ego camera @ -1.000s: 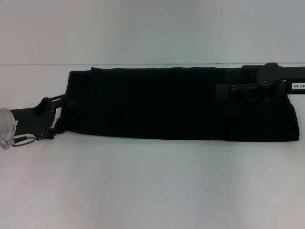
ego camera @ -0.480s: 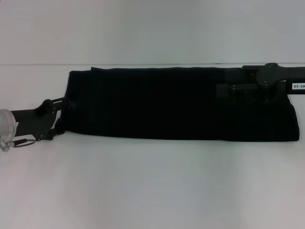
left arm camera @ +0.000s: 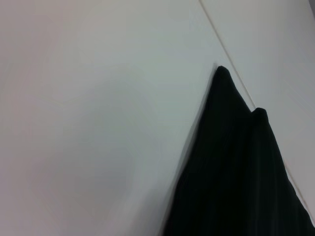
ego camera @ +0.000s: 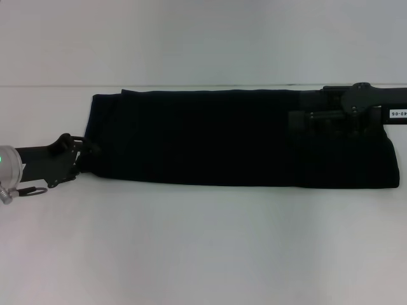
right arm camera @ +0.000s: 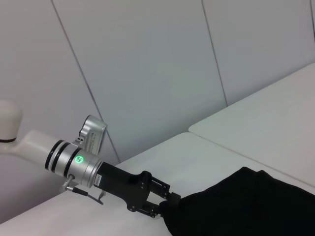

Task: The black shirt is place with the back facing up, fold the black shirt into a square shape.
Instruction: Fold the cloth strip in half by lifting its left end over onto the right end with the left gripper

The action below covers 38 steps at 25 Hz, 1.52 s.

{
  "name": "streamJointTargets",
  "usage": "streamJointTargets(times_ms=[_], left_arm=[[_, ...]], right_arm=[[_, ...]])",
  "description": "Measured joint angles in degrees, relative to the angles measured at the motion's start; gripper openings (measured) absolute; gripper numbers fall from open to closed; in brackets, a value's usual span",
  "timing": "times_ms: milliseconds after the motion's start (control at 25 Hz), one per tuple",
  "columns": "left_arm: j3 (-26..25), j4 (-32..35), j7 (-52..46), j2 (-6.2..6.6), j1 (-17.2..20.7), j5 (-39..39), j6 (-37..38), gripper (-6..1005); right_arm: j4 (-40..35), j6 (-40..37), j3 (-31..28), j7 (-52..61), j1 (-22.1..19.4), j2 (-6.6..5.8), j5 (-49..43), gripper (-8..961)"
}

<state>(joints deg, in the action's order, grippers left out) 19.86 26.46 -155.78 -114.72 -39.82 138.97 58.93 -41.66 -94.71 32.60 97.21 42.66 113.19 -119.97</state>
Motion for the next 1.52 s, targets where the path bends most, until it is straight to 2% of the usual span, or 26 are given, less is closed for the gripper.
streamJointTargets(times_ms=[200,640,840,1040,1240,1520], left_arm=[[1.22,0.00,0.02,-0.03,-0.03,0.12,-0.45,470],[1.43,0.00,0.99,-0.20,0.03,0.08,-1.29,39],[0.17,0.60,5.91,-0.35,1.28,-0.82,0.61,31],[-4.24,1.63,14.58,-0.60,4.30,-4.81,5.03,26],[-6.72,5.67,20.60,-0.68,7.70,-6.89,10.60,26],[-8.73,12.87,21.33,0.07,12.83,-6.78,14.57,27]], right_arm=[[0.00,0.02,0.00,0.00,0.05,-0.08,0.00,796],[0.00,0.14,0.00,0.00,0.06,-0.09,0.00,796],[0.00,0.64,0.00,0.03,-0.17,0.30,0.07,796],[0.46,1.74,-0.06,0.14,-1.03,1.02,2.09,796],[0.79,4.04,-0.09,0.91,-1.25,1.81,2.96,796],[0.79,6.23,-0.08,1.89,-0.99,2.79,5.22,795]])
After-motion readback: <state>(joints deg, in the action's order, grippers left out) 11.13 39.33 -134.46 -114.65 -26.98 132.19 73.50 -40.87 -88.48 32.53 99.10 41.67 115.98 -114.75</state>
